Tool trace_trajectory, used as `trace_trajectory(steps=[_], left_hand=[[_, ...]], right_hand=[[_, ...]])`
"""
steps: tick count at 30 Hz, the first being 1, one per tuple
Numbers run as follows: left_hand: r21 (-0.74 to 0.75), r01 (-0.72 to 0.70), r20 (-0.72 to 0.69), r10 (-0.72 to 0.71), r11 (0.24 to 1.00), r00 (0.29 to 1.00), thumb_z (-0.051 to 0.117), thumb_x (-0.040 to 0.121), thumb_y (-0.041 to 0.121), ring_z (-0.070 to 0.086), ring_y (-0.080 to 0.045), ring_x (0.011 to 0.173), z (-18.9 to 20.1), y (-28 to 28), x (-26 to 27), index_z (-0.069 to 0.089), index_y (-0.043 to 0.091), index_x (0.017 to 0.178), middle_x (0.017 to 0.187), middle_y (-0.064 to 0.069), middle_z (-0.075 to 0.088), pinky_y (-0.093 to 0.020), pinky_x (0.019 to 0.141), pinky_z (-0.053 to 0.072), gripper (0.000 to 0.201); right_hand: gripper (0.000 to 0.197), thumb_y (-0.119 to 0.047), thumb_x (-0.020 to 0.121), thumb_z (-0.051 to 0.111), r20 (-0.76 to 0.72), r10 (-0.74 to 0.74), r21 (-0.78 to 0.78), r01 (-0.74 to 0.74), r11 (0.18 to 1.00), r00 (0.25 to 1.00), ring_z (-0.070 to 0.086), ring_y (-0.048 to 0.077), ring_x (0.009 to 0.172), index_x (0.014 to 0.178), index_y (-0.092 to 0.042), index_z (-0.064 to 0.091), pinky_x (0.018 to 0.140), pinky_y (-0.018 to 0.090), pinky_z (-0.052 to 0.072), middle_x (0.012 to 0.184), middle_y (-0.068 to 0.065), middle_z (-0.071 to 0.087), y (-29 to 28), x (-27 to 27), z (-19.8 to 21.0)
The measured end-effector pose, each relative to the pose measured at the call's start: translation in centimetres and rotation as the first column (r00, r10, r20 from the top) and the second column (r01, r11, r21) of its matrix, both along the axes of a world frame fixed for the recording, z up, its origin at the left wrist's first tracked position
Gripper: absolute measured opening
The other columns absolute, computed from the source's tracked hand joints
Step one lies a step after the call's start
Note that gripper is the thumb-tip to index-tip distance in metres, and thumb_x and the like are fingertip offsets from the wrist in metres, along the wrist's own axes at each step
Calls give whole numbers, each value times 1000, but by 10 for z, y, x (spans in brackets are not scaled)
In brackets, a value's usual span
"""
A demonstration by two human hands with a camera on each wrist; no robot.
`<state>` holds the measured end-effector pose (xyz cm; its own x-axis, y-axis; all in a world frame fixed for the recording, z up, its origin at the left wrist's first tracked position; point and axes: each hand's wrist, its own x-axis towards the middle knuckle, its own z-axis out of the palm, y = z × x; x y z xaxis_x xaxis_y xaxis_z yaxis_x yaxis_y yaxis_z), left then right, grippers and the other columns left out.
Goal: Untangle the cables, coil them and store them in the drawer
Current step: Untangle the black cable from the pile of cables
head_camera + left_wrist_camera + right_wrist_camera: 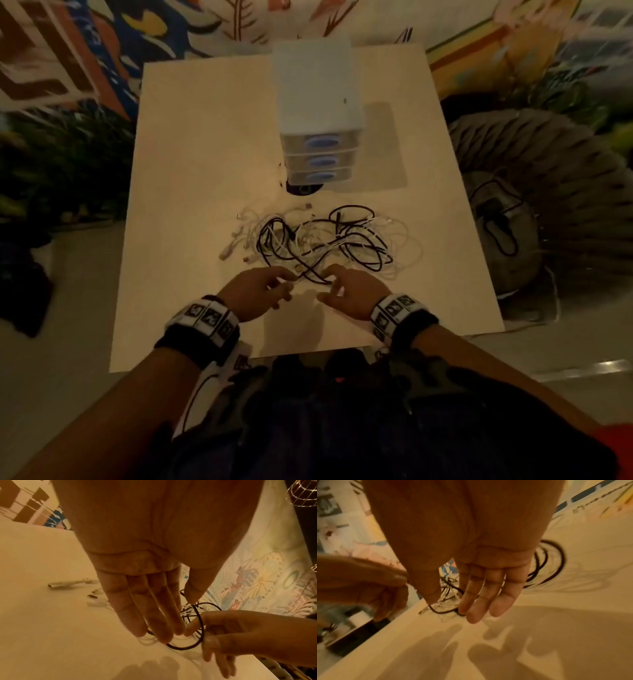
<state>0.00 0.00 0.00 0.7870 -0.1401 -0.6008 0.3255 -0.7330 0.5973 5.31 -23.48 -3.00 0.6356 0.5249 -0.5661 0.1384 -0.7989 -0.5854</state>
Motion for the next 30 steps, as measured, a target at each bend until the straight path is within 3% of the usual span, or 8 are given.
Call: trace_trajectory(steps=[3,6,9,12,20,23,25,30], left_hand=[[-7,18,-13,-18,1000,1000,50,102,44,70,1,73,-10,-7,1,57,37,132,97,17,74,-32,79,58,31],[-28,6,-21,-7,1000,1000,52,101,45,69,2,71,-19,-5,-5,45,41,140,104,18,69,-33,78,59,40],[-20,-18,15,18,1000,1000,54,100,44,69,-5,74,-25,0,-8,37,46,142,110,16,65,-33,76,57,45],[26,-17,110,15,1000,994,57,97,47,66,-6,73,-29,-7,-5,37,43,144,108,19,63,-32,75,52,51],[131,-137,306,92,982,947,42,103,50,60,-9,70,-33,-6,2,56,38,114,87,16,67,-31,65,49,22],[135,-190,314,139,973,939,43,103,48,61,-11,71,-35,3,6,57,36,108,77,17,65,-32,66,50,19],[144,-205,306,153,968,940,45,103,49,60,-12,70,-37,7,7,58,37,106,76,17,65,-31,65,48,18],[57,-99,340,74,993,937,54,99,45,59,-8,61,-27,2,2,54,40,123,86,18,64,-29,63,45,24]], right_hand=[[34,-48,99,50,107,71,-105,-60,993,992,59,26,103,117,-21,61,81,34,46,113,5,65,16,4,-2],[25,-33,103,47,83,-108,103,100,990,991,61,24,92,105,-18,67,77,33,46,99,4,67,12,9,5],[31,-33,106,44,-32,-326,301,320,898,945,59,16,70,87,-18,65,72,35,50,75,-1,61,3,15,13],[38,-35,106,42,-97,-348,374,358,856,933,57,16,58,77,-16,58,66,33,50,62,2,57,4,14,25],[38,-34,106,43,50,-410,423,353,835,911,59,20,66,77,-15,60,71,40,50,69,7,59,3,14,29],[33,-33,107,42,-209,-555,426,585,690,806,69,26,79,91,-12,62,75,41,59,87,12,67,-1,14,28],[31,-35,106,42,-388,-577,391,695,604,719,71,33,71,95,-11,59,70,45,61,83,14,68,-3,12,31],[40,-37,106,41,-279,-598,406,657,635,751,64,37,57,87,-4,53,60,47,59,63,11,62,-5,8,36]])
